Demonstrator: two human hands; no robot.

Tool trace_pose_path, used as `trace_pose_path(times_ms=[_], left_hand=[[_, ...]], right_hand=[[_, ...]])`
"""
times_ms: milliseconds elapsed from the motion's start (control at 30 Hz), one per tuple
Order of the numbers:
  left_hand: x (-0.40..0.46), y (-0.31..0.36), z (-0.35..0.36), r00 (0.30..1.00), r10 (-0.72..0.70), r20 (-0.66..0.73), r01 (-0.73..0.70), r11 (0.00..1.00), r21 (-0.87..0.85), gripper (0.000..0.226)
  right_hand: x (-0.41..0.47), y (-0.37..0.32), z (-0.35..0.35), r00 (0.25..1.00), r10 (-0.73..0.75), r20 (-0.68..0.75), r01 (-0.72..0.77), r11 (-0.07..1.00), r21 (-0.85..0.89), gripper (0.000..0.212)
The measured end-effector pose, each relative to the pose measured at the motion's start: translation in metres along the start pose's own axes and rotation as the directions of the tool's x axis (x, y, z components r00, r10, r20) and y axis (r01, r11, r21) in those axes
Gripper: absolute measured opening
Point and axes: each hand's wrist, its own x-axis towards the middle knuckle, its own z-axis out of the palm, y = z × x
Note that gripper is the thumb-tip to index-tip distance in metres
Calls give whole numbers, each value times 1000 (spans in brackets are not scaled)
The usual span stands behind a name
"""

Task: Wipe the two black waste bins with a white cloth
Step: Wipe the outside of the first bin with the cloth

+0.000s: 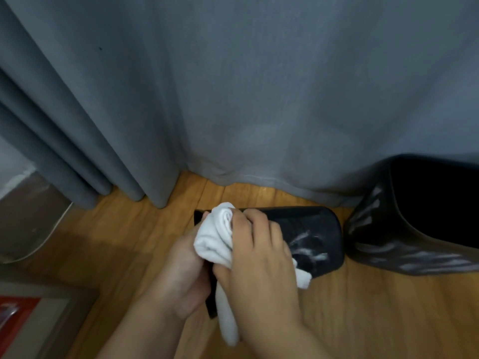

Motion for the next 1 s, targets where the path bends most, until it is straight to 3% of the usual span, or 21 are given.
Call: trace_pose_path(times_ms=[100,200,300,433,533,633,700,767,867,933,1000], left_hand=[[-3,5,5,997,-35,68,31,998,53,49],[-5,7,1,994,-60,93,53,996,78,51],[-2,6,-3,994,-61,95,52,994,92,52],[1,8,3,991,-93,101,92,996,16,52],[8,2,-1,999,4,36,-4,1000,-1,35],[10,-2,-3,1000,-16,0,16,1000,-2,38],[6,-2,-4,994,-96,52,95,995,17,54],[5,-2,-6,990,-97,102,92,994,55,56],[8,-1,-8,988,-78,135,72,996,46,55],[9,-3,-6,986,-73,151,69,997,35,56],[9,-1,0,963,-56,262,56,998,9,57]], right_hand=[[8,32,-4,998,63,-2,-63,998,-32,67],[20,80,-6,976,216,-41,-219,968,-120,55],[28,104,-6,938,344,-45,-347,934,-92,50],[22,50,0,980,160,-116,-158,987,26,49],[8,3,3,996,6,-86,3,994,108,48],[7,13,6,995,-57,-81,66,992,111,42],[13,43,6,993,-31,-112,35,999,33,40],[19,78,2,985,79,-150,-88,995,-51,37],[25,105,-6,958,229,-172,-240,970,-44,35],[25,95,-5,960,212,-183,-222,974,-35,38],[21,64,-3,982,130,-138,-125,991,50,38]])
